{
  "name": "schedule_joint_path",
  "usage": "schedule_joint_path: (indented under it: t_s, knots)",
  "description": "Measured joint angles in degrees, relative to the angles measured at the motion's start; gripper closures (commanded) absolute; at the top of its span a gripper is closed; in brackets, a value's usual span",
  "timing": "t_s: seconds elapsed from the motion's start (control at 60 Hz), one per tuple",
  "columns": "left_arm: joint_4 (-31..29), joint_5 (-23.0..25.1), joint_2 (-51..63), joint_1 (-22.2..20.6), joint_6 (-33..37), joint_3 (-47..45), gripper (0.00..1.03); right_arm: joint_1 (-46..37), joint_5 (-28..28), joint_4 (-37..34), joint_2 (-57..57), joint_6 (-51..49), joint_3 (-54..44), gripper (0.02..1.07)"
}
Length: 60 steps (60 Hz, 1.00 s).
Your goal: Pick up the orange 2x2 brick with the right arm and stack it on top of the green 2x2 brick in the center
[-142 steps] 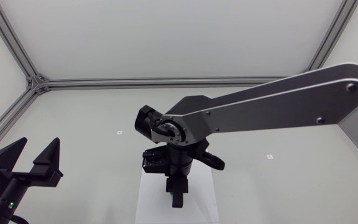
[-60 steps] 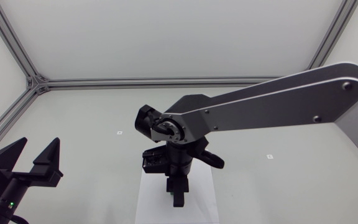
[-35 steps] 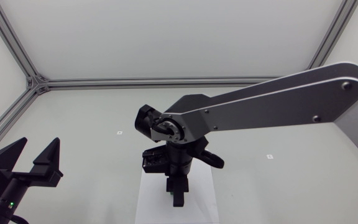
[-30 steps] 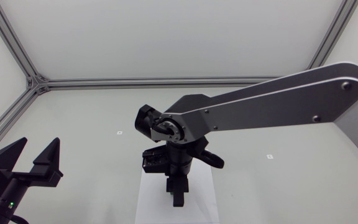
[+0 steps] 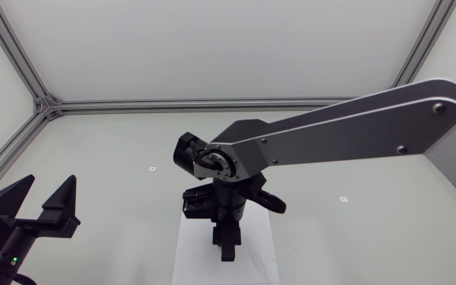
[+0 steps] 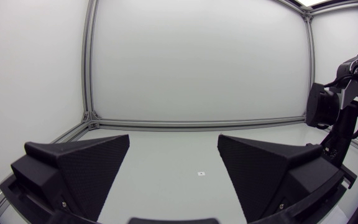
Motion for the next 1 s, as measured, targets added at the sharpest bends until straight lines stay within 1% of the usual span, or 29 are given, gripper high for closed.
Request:
schedule_joint_path:
  t_s: [0.217, 0.283, 0.367, 0.4, 0.45, 0.483, 0.533, 0.567, 0.583, 0.6, 0.717, 1.0]
  knots:
    - [-0.02, -0.02, 0.00, 0.00, -0.02, 0.00, 0.04, -0.04, 0.00, 0.02, 0.00, 0.00, 0.00, 0.54]
    - [-0.02, 0.00, 0.00, 0.00, 0.00, 0.00, 0.04, -0.04, 0.00, 0.00, 0.00, 0.00, 0.00, 0.50]
    - [-0.02, 0.00, 0.00, 0.00, 0.00, 0.00, 0.04, -0.04, 0.00, 0.02, 0.00, 0.00, 0.00, 0.50]
    - [-0.02, -0.02, 0.00, 0.00, -0.02, 0.00, 0.04, -0.04, 0.00, 0.00, 0.00, 0.00, 0.00, 0.45]
    - [-0.02, -0.02, 0.00, 0.00, 0.00, 0.00, 0.04, -0.04, 0.00, 0.00, 0.00, 0.02, 0.00, 0.44]
    - [-0.02, 0.00, 0.00, 0.00, -0.02, 0.00, 0.04, -0.04, 0.00, 0.00, 0.00, 0.02, 0.00, 0.37]
    - [-0.02, -0.02, 0.00, 0.00, -0.02, 0.00, 0.04, -0.04, 0.00, 0.02, 0.00, 0.02, 0.00, 0.34]
    - [-0.02, 0.00, 0.00, 0.00, -0.02, 0.00, 0.04, -0.04, 0.00, 0.00, 0.00, 0.02, 0.00, 0.29]
    - [-0.02, 0.00, 0.00, 0.00, 0.00, 0.00, 0.04, -0.04, 0.00, 0.00, 0.00, 0.02, 0.00, 0.22]
    - [-0.02, 0.00, 0.00, 0.00, -0.02, 0.00, 0.04, -0.04, 0.00, 0.00, 0.00, 0.02, 0.00, 0.19]
    - [-0.02, -0.02, 0.00, 0.00, 0.00, 0.00, 0.04, -0.04, 0.00, 0.00, 0.00, 0.20, 0.00, 0.06]
    - [-0.02, -0.02, 0.00, 0.00, -0.02, 0.00, 0.04, -0.04, -0.02, -0.55, -1.77, 0.50, -0.09, 0.06]
